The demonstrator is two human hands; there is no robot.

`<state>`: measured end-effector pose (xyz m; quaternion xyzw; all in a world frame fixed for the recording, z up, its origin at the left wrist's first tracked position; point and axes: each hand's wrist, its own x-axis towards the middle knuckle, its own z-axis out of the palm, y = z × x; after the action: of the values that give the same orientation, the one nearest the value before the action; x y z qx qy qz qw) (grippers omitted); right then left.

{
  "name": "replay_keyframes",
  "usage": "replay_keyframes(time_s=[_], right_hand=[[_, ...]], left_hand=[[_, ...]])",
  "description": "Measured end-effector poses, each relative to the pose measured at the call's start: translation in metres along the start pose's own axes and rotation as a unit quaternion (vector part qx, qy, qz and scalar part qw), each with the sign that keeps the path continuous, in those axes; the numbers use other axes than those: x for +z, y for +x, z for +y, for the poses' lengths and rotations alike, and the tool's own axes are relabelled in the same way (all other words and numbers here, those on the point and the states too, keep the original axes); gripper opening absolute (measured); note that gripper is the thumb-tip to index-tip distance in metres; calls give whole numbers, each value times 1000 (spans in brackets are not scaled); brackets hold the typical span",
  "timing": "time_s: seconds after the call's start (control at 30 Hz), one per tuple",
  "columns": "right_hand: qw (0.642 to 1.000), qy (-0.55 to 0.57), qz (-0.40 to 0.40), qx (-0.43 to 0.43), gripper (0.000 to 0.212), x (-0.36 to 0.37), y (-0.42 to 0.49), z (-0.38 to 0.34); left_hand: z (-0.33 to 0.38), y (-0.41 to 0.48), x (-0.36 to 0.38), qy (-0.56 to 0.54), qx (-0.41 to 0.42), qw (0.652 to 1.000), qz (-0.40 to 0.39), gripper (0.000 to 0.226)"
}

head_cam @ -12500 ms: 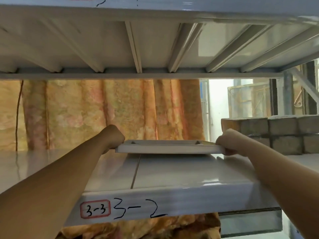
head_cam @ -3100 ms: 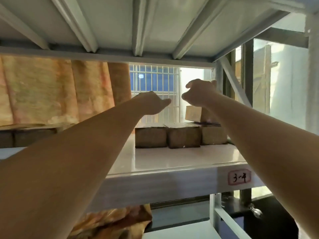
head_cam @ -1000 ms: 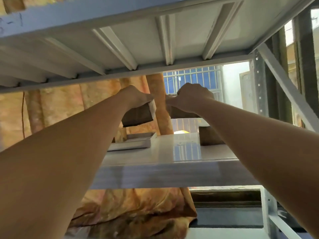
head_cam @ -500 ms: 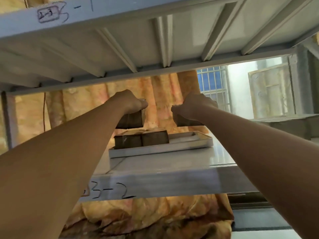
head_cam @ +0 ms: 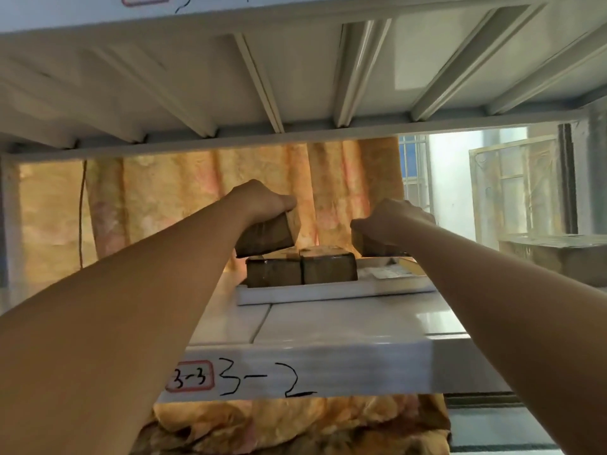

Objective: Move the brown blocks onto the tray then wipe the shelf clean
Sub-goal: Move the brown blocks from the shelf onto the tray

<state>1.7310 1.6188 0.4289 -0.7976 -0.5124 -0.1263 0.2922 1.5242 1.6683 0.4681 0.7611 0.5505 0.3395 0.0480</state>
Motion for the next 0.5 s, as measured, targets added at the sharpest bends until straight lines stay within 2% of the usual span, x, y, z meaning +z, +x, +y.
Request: replay_keyframes(time_s=[0.23,0.5], right_hand=[[999,-46,-23,-13,69,21,12,3],[998,-2,-53,-21,70,38,19,11]], left_hand=[[6,4,13,87,2,996,1,68],[14,18,26,111,-29,993,-11,75]])
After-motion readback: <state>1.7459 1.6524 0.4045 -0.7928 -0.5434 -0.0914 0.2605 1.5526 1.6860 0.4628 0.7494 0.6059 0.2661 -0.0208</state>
